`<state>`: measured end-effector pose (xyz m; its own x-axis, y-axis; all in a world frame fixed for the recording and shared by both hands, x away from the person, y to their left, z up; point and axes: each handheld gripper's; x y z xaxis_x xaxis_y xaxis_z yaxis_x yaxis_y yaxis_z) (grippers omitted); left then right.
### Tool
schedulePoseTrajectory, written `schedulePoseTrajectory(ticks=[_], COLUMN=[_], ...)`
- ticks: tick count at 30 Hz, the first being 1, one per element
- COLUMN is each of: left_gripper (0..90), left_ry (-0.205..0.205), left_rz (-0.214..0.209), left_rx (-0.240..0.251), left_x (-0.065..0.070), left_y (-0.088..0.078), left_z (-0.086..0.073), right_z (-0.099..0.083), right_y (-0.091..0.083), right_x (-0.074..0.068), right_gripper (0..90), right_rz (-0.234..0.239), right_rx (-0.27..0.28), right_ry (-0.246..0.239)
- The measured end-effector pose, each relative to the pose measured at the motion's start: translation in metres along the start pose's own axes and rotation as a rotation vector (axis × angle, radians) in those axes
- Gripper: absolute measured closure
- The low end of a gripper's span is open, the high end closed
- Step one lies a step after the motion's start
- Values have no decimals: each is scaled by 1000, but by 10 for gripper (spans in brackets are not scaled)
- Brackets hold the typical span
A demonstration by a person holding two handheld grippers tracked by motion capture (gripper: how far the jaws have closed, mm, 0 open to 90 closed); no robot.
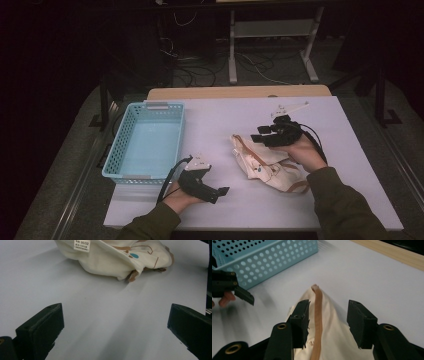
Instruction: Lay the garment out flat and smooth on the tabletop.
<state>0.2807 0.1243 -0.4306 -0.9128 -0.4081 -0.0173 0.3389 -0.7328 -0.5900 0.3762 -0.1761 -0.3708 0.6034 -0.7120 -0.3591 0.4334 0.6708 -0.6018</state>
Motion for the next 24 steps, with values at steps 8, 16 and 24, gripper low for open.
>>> schedulePoseTrajectory(ticks=[8, 16, 24], left_gripper=[0, 0, 0], left_ry=[-1, -2, -1], left_rz=[0, 2, 4], left_rx=[1, 3, 4], left_x=[0, 0, -1], left_y=[0, -1, -1], left_z=[0, 0, 0], right_z=[-22, -47, -69], right_y=[-17, -38, -46], right_x=[15, 35, 47], right_gripper=[512, 517, 518], right_rz=[-31, -77, -95], right_rx=[-16, -41, -77], right_ry=[21, 65, 106])
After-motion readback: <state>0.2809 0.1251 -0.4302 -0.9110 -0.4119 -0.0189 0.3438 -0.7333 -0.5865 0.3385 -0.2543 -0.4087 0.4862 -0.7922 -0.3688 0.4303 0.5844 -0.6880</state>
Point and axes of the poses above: each handheld gripper's, and its own axes: y roughly forward along the jaws, z roughly out of its top, x roughly to its right, and after that the axes turned 15 degrees about y, right-handed
